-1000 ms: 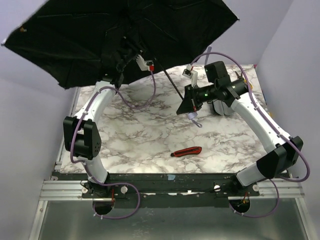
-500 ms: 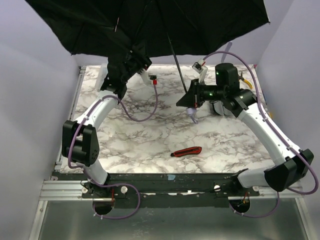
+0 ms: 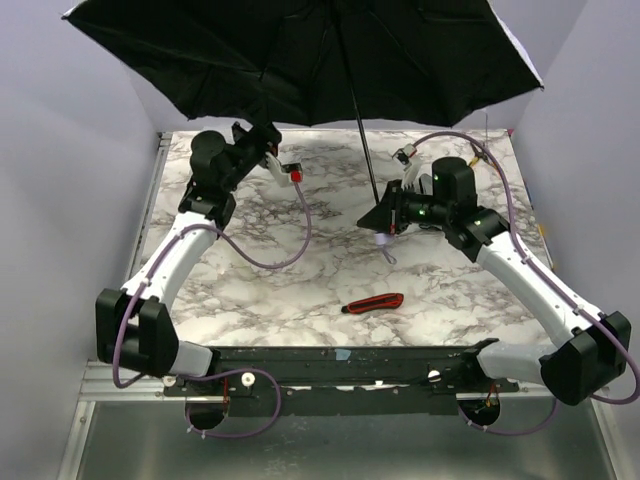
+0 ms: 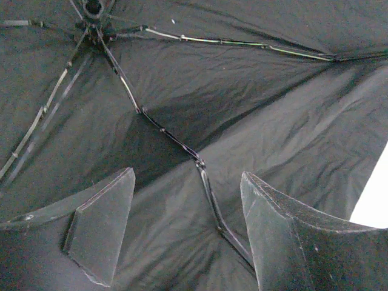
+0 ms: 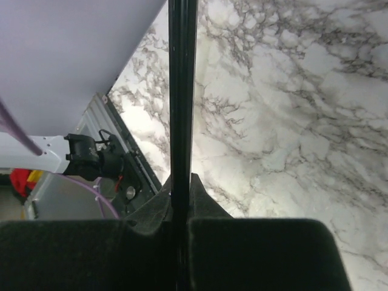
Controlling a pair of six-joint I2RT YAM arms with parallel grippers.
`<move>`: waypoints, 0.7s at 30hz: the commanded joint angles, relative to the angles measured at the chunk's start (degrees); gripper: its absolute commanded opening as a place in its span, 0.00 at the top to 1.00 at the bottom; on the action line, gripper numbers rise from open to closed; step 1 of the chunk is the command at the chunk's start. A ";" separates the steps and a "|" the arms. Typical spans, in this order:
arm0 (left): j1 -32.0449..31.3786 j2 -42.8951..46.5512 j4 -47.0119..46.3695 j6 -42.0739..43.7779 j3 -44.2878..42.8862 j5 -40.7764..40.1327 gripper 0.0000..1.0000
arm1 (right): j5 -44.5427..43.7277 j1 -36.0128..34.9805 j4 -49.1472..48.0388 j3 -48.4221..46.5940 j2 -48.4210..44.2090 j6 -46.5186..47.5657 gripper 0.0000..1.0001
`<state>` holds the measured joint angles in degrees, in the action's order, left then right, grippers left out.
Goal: Open the umbrella
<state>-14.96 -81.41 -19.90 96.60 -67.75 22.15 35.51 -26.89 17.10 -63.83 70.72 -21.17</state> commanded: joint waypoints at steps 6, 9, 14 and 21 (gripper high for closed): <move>3.75 13.35 14.98 -30.02 7.55 1.10 0.26 | 9.96 0.44 -18.62 1.68 -1.53 -4.91 1.00; 5.31 18.02 22.49 -36.39 9.06 5.73 0.25 | 12.59 0.80 -19.66 3.23 -1.64 -5.85 1.00; 5.47 22.99 32.72 -44.44 10.36 12.05 0.25 | 17.15 0.98 -23.89 6.21 0.09 -8.40 0.99; 1.78 21.62 33.12 -77.63 3.41 22.73 0.32 | 18.88 1.10 -28.95 6.51 1.83 -9.30 0.99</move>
<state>-10.26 -58.04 11.53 43.44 -59.11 36.03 50.96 -26.13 -0.30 -56.88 72.73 -31.83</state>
